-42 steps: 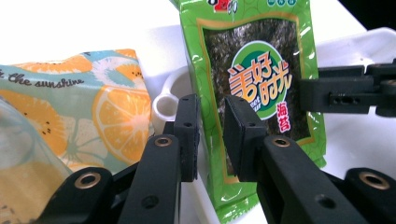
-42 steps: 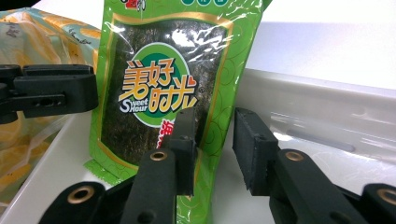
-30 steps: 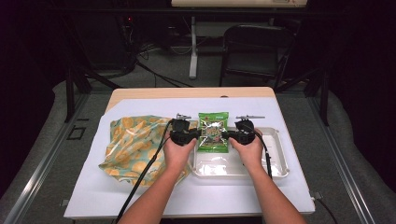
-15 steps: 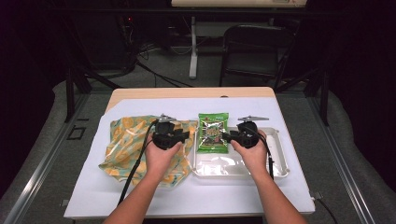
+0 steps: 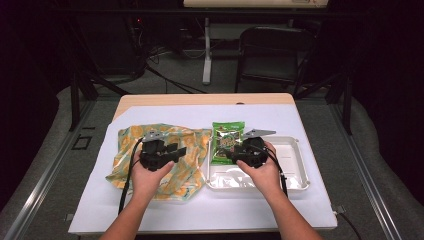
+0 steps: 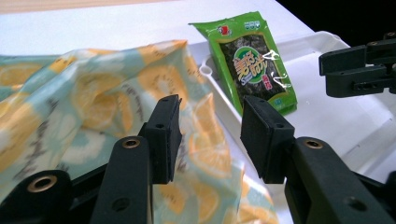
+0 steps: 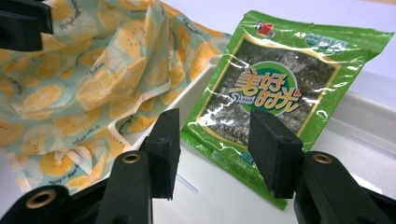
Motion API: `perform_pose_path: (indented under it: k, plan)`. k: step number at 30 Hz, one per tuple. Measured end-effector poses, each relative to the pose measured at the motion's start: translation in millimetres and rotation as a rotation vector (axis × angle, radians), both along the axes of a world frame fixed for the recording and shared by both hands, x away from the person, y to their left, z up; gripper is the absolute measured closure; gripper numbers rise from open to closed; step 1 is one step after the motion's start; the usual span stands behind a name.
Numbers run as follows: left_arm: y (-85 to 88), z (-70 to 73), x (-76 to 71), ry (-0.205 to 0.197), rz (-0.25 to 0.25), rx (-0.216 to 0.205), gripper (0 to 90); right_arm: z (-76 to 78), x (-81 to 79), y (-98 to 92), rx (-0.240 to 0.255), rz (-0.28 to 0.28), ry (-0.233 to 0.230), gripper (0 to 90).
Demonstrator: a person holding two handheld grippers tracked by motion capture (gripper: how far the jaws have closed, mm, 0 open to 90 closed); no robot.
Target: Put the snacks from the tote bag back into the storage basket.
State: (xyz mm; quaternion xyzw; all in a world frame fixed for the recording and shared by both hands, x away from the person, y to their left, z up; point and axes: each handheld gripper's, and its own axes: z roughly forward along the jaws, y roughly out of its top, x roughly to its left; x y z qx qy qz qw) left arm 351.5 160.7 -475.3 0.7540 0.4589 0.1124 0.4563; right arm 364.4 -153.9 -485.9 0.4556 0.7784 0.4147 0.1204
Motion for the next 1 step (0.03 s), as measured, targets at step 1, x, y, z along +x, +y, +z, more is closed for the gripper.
perform_pose_path:
  k: [1]
  plan:
    - [3.4,-0.1,-0.4,0.007,0.002,0.004,56.8,-0.7,-0.1,-0.6,-0.008,0.004,0.007,53.5]
